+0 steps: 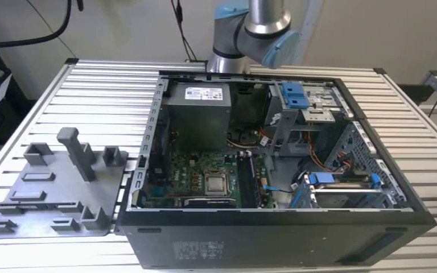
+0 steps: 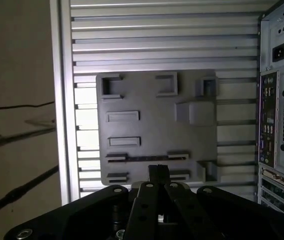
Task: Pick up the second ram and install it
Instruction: 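Reach for the second ram, then pick up the second ram and move it above second insertion slot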
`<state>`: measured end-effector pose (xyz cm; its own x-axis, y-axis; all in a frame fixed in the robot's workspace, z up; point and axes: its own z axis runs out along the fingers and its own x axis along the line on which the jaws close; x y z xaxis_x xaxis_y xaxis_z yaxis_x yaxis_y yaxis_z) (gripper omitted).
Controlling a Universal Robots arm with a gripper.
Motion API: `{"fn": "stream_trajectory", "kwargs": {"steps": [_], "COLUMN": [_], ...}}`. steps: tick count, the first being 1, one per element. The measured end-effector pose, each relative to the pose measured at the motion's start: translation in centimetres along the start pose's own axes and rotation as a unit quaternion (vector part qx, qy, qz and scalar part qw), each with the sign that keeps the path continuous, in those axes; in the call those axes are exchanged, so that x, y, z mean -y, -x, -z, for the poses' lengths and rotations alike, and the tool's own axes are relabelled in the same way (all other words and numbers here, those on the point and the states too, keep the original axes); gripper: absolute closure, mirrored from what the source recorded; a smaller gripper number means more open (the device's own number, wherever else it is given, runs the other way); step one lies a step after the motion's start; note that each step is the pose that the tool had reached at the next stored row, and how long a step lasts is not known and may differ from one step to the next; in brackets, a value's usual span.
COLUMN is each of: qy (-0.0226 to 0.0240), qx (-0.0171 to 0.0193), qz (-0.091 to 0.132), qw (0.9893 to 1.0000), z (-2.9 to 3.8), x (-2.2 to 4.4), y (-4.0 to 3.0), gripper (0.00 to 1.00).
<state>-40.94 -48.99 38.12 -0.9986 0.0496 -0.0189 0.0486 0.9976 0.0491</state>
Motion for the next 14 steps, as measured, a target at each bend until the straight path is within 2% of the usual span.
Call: {"fn": "stream_trajectory", "kwargs": {"steps": [14], "qy": [0.0001], "qx": [-0.0001], "qz": [0.002], "qw": [1.0], "z": [0.0], "x": [0.01], "y": [-0.19], "gripper": [0.89]}}
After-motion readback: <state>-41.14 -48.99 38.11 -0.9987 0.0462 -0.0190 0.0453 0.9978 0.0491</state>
